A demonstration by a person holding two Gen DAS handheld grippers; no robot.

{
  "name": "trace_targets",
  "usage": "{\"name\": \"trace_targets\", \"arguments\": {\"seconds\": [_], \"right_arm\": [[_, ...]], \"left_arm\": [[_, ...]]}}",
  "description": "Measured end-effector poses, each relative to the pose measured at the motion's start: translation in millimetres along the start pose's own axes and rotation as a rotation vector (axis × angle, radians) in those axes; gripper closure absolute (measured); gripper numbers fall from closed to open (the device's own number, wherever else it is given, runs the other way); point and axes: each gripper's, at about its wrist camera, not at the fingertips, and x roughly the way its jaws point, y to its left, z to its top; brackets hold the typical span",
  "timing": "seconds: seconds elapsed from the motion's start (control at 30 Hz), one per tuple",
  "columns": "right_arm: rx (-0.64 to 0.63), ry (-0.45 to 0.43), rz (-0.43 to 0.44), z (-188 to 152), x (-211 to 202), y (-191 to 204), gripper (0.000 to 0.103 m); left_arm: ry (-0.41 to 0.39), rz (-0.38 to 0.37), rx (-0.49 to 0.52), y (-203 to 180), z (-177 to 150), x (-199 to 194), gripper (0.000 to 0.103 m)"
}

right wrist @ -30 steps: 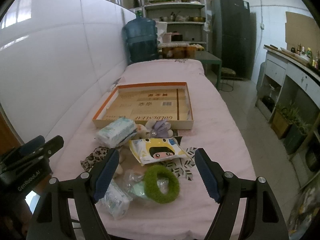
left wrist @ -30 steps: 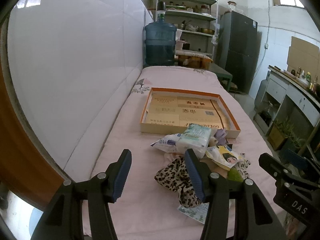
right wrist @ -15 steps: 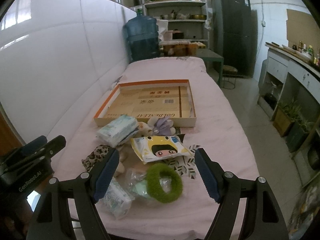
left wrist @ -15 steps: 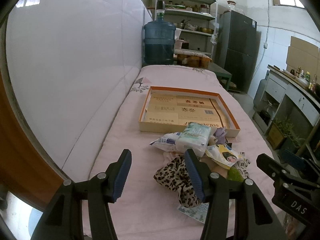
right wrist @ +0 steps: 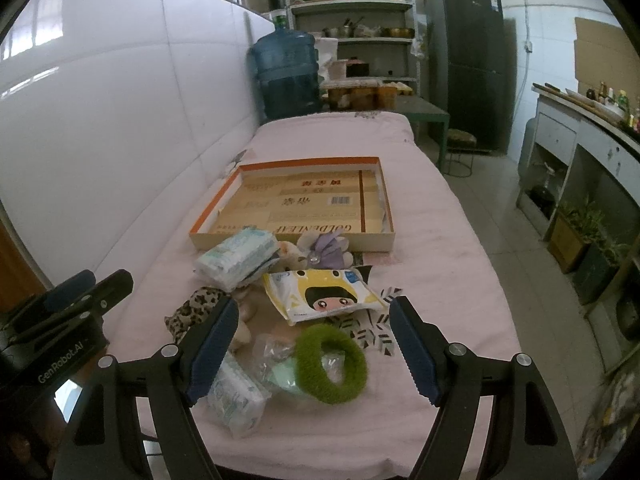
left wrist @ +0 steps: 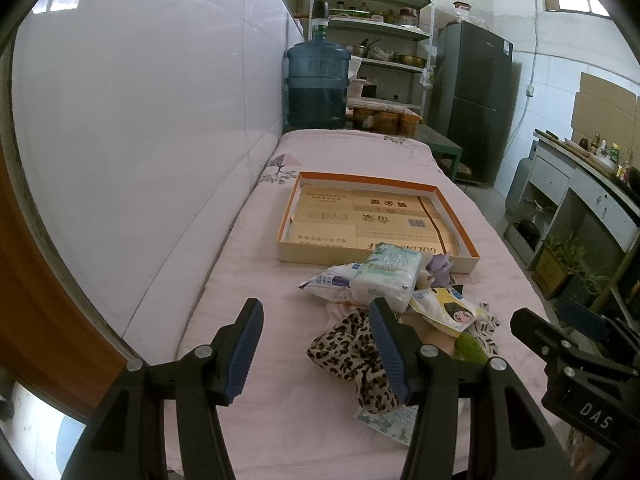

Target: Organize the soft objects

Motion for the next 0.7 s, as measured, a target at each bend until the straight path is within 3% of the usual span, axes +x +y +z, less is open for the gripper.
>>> {"name": "trace_targets", "arguments": {"seconds": [0.7], "right_arm": [[0.0,0.005,0.004,-1.0,1.5,-1.1,0.024]], "left_arm": [[0.008,-0.007,0.01,-7.3,-6.6,5.5,0.048]]}}
